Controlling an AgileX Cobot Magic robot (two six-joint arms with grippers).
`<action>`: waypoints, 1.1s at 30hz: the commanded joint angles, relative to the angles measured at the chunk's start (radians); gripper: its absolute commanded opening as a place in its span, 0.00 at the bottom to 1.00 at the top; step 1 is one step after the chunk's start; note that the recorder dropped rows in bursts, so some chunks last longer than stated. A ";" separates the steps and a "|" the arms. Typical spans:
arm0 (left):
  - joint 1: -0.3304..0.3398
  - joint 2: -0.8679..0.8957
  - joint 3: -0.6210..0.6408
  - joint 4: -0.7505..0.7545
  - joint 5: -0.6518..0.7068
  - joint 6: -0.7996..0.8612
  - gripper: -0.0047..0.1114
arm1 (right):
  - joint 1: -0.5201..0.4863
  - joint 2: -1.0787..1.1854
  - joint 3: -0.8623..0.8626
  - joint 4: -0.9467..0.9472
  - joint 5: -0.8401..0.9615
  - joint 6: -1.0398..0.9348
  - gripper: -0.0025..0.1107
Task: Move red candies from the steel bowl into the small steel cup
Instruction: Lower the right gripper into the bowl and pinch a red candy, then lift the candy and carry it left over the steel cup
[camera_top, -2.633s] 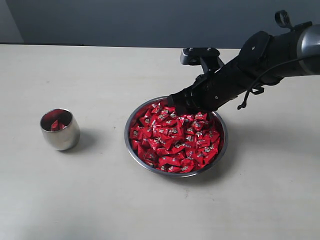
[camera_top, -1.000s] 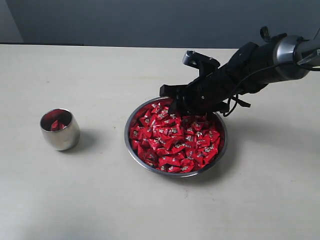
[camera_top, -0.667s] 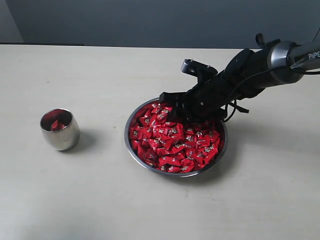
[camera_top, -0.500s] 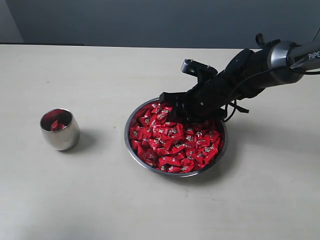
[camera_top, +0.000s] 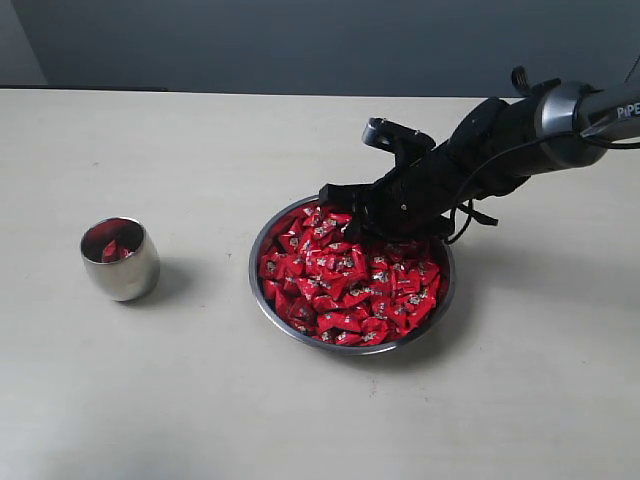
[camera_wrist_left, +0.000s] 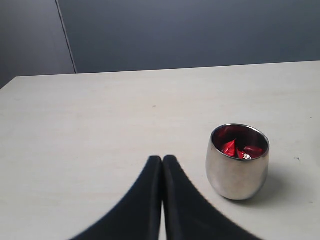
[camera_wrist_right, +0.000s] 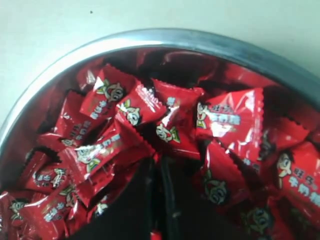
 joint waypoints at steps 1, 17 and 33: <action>0.001 -0.004 0.004 -0.002 -0.002 -0.002 0.04 | -0.003 -0.002 -0.003 -0.022 -0.016 -0.005 0.01; 0.001 -0.004 0.004 -0.002 -0.002 -0.002 0.04 | -0.003 -0.118 -0.003 -0.072 -0.060 -0.008 0.01; 0.001 -0.004 0.004 -0.002 -0.002 -0.002 0.04 | -0.003 -0.230 -0.003 -0.143 -0.045 -0.006 0.01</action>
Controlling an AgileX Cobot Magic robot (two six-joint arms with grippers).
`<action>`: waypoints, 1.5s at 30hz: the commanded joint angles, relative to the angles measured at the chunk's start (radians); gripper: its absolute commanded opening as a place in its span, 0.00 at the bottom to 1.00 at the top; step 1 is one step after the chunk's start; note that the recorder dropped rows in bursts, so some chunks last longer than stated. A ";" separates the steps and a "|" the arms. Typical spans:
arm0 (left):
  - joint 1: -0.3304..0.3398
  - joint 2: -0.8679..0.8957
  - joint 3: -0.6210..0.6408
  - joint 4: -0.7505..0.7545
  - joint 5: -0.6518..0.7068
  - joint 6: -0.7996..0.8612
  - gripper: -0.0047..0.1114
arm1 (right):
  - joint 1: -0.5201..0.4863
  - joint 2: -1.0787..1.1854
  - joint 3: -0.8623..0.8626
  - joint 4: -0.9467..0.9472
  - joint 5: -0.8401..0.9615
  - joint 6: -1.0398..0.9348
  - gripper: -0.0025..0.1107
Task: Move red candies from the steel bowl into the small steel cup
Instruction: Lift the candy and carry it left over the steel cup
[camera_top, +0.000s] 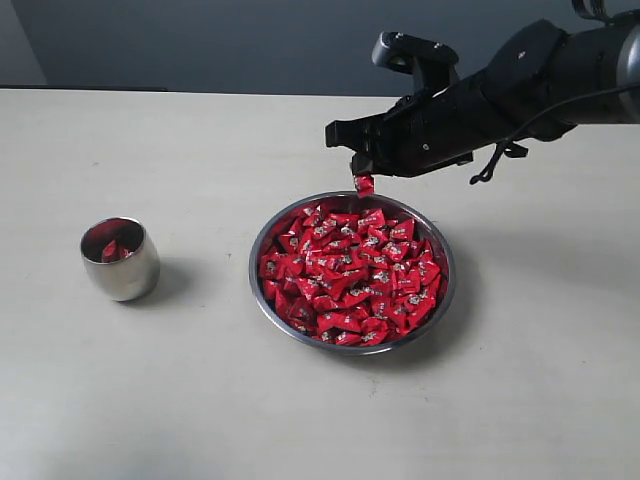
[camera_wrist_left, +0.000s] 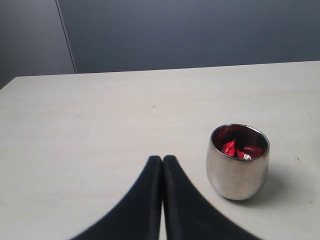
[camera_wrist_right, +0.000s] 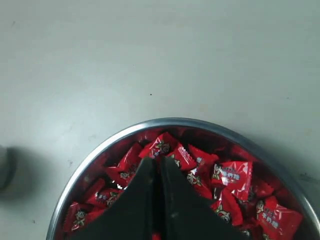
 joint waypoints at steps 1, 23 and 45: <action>0.001 -0.004 0.004 -0.002 -0.002 -0.002 0.04 | -0.003 -0.011 -0.003 -0.013 0.005 -0.004 0.01; 0.001 -0.004 0.004 -0.002 -0.002 -0.002 0.04 | 0.057 0.176 -0.319 0.304 0.262 -0.528 0.01; 0.001 -0.004 0.004 -0.002 -0.002 -0.002 0.04 | 0.291 0.475 -0.811 0.171 0.456 -0.702 0.01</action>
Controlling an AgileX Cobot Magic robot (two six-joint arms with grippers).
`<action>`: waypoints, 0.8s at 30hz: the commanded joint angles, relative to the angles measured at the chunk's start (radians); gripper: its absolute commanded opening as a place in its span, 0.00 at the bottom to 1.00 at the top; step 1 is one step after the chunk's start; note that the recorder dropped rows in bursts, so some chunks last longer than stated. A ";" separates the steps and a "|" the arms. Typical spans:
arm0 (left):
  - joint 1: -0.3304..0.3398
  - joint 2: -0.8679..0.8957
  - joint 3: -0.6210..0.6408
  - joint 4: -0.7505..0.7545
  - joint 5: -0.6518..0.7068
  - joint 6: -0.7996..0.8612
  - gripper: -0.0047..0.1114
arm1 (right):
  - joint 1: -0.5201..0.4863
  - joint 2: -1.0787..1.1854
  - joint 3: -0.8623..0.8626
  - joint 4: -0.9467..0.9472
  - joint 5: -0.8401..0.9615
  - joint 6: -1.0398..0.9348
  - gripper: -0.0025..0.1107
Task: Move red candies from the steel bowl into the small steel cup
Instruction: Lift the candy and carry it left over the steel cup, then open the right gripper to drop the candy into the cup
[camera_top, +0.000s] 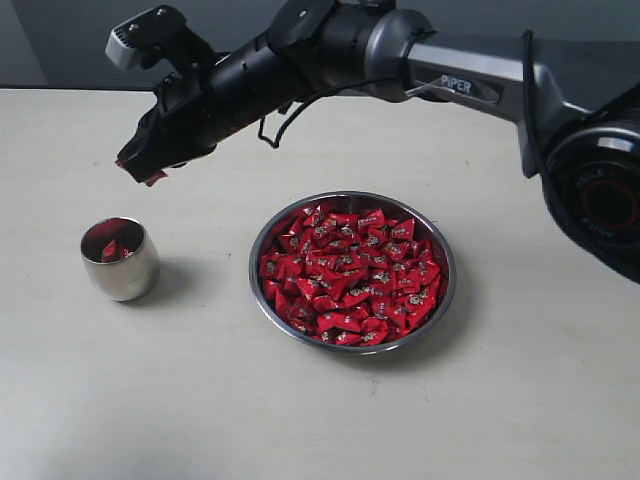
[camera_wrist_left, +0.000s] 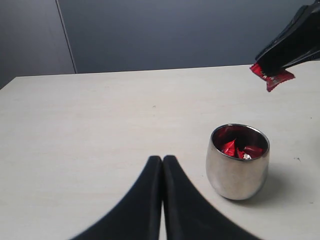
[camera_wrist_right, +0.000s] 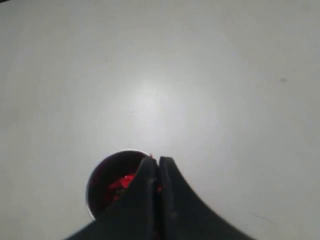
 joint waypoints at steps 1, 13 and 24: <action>0.001 -0.004 0.004 -0.002 -0.002 -0.002 0.04 | 0.026 0.035 -0.038 -0.009 0.032 -0.029 0.01; 0.001 -0.004 0.004 -0.002 -0.002 -0.002 0.04 | 0.069 0.059 -0.045 -0.009 0.038 -0.107 0.01; 0.001 -0.004 0.004 -0.002 -0.002 -0.002 0.04 | 0.075 0.059 -0.045 -0.007 0.005 -0.111 0.01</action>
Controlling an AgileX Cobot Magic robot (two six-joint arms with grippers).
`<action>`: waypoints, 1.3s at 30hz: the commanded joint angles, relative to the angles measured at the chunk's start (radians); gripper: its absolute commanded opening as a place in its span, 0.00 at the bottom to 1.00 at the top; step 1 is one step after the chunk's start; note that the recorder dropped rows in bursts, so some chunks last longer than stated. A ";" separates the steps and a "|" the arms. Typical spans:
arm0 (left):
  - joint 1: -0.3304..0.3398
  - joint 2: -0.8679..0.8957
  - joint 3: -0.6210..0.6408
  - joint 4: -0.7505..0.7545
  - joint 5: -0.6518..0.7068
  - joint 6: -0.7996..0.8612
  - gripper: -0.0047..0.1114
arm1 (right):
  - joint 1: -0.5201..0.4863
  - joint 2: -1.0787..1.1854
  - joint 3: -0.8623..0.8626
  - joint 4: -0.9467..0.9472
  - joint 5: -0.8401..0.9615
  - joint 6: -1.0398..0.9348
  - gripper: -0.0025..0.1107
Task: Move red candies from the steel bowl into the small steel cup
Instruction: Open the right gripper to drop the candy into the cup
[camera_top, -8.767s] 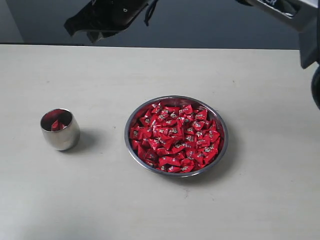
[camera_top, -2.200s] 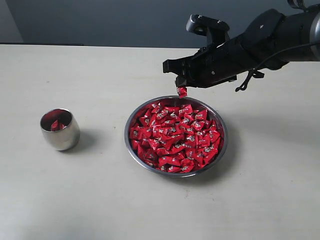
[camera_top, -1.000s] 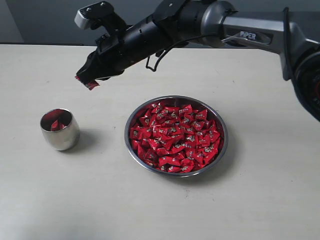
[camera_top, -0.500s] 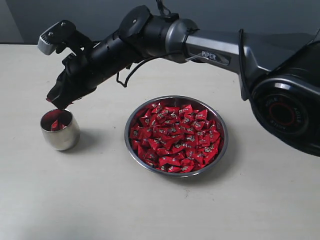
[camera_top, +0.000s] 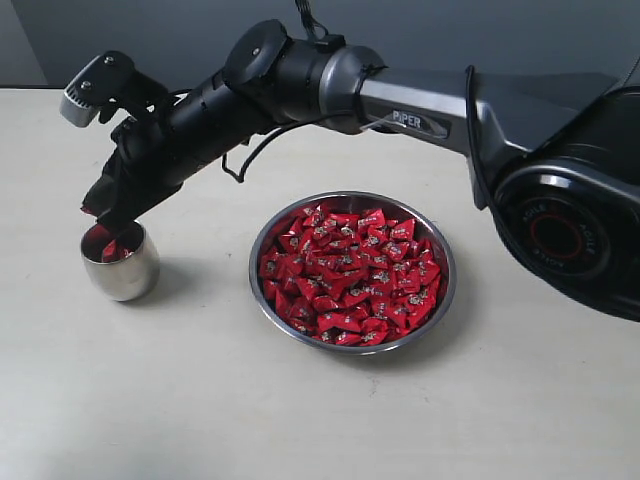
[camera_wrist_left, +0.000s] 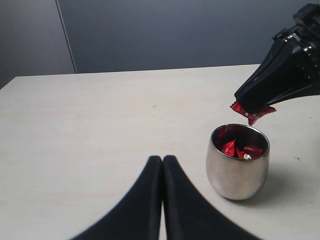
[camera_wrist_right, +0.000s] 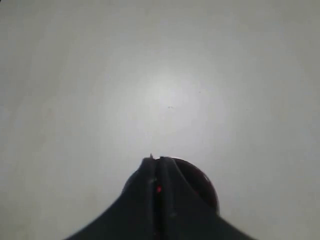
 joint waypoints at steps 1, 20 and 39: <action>0.001 -0.004 0.004 -0.002 -0.002 -0.002 0.04 | 0.011 -0.001 -0.007 0.004 -0.032 -0.008 0.01; 0.001 -0.004 0.004 -0.002 -0.002 -0.002 0.04 | 0.027 0.032 -0.007 0.002 -0.086 0.007 0.01; 0.001 -0.004 0.004 -0.002 -0.002 -0.002 0.04 | 0.027 0.025 -0.007 -0.046 -0.084 0.074 0.40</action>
